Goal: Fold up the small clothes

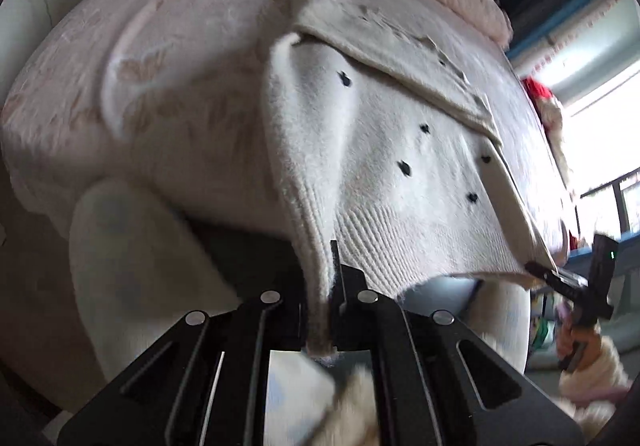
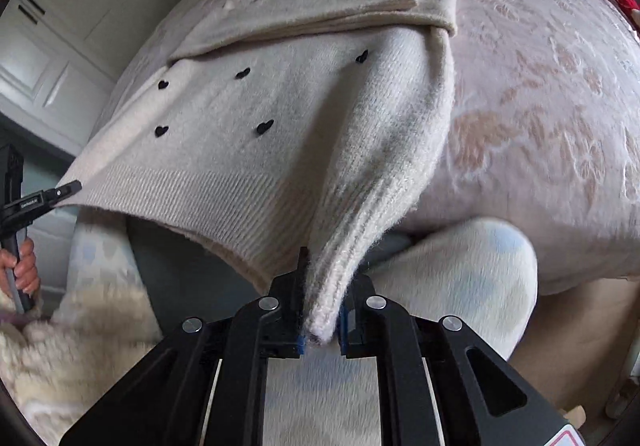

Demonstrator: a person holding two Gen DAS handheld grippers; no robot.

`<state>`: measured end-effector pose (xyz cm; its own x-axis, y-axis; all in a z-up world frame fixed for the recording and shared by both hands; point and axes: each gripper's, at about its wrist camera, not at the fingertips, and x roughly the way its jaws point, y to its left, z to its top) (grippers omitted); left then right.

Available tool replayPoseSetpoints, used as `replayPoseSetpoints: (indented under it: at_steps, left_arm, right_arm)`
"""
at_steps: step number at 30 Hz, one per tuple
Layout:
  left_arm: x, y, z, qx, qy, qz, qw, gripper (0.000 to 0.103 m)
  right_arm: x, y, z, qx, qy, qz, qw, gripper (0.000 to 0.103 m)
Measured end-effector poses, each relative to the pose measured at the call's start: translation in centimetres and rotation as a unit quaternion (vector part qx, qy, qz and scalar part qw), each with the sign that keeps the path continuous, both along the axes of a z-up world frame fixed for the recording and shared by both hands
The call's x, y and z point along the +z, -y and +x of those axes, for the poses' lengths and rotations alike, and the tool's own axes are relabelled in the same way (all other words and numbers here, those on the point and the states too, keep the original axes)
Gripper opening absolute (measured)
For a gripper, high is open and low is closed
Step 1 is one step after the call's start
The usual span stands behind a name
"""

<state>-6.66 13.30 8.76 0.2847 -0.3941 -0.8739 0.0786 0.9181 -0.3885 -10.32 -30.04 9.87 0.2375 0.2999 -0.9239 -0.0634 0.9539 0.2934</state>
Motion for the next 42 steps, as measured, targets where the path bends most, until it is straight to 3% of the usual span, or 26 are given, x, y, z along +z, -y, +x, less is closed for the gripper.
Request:
replayPoseSetpoints:
  at_steps: [4, 7, 10, 13, 15, 17, 20, 22, 24, 25, 26, 27, 28, 29, 30, 32, 37, 42]
  left_arm:
    - [1.9, 0.8, -5.4, -0.036, -0.020, -0.019, 0.9990, 0.006]
    - [4.5, 1.1, -5.8, -0.040, -0.002, -0.031, 0.9987, 0.006]
    - [7.7, 1.2, -1.5, -0.024, 0.057, -0.049, 0.9969, 0.006]
    - [8.9, 2.1, 6.5, -0.004, 0.108, -0.040, 0.9933, 0.006]
    - [8.2, 3.2, 12.2, 0.014, 0.132, -0.028, 0.9908, 0.007]
    - [6.5, 4.1, 17.4, 0.038, 0.149, 0.008, 0.9881, 0.008]
    - [0.9, 5.5, 24.9, 0.044, 0.085, 0.030, 0.9950, 0.012]
    - [-2.3, 4.7, 26.7, 0.083, 0.041, 0.007, 0.9957, 0.012]
    - [-2.7, 3.6, 26.2, 0.100, 0.047, -0.025, 0.9935, 0.016]
    - [-2.2, 3.2, 25.7, 0.095, 0.061, -0.031, 0.9931, 0.022]
    - [-1.4, 3.1, 25.0, 0.089, 0.075, -0.020, 0.9930, 0.037]
    - [-0.2, 3.0, 24.0, 0.079, 0.105, 0.010, 0.9913, 0.048]
    - [0.7, 2.8, 23.2, 0.073, 0.128, 0.027, 0.9887, 0.071]
    - [1.5, 2.5, 22.2, 0.069, 0.151, 0.033, 0.9855, 0.089]
    - [2.2, 1.9, 21.0, 0.068, 0.178, 0.030, 0.9812, 0.092]
    - [2.6, 1.3, 20.4, 0.065, 0.193, 0.025, 0.9788, 0.093]
    - [-0.4, 2.8, 23.9, 0.040, 0.148, 0.056, 0.9866, 0.093]
    - [-3.9, 6.1, 28.1, -0.009, 0.109, 0.041, 0.9932, 0.093]
  right_arm:
    - [1.0, -0.2, -5.4, 0.016, -0.035, 0.038, 0.999, 0.010]
    - [3.4, 0.6, -6.0, 0.005, -0.014, 0.064, 0.998, 0.010]
    - [6.4, 3.7, -1.9, -0.048, 0.049, 0.105, 0.992, 0.011]
    - [7.2, 7.6, 4.7, -0.117, 0.112, 0.150, 0.975, 0.011]
    - [6.2, 8.7, 9.5, -0.150, 0.139, 0.161, 0.966, 0.011]
    - [3.5, 10.2, 14.3, -0.193, 0.144, 0.179, 0.954, 0.014]
    - [-0.5, 10.7, 19.2, -0.240, 0.122, 0.133, 0.954, 0.020]
    - [-1.3, 10.8, 20.3, -0.257, 0.122, 0.107, 0.953, 0.021]
    - [-0.7, 11.0, 19.7, -0.262, 0.144, 0.103, 0.949, 0.037]
    - [0.1, 11.2, 19.0, -0.265, 0.161, 0.096, 0.946, 0.062]
    - [0.8, 11.3, 18.2, -0.266, 0.178, 0.084, 0.944, 0.072]
    - [1.1, 11.2, 17.2, -0.260, 0.190, 0.075, 0.944, 0.072]
    - [1.4, 11.1, 16.8, -0.246, 0.197, 0.061, 0.947, 0.073]
    - [1.6, 10.8, 16.4, -0.238, 0.196, 0.047, 0.950, 0.073]
    - [1.5, 10.5, 16.0, -0.231, 0.197, 0.030, 0.952, 0.073]
    - [1.2, 9.8, 15.6, -0.216, 0.198, 0.017, 0.956, 0.076]
    - [-1.5, 9.3, 18.8, -0.208, 0.171, -0.001, 0.963, 0.077]
    - [-3.8, 9.7, 22.7, -0.221, 0.137, 0.037, 0.965, 0.077]
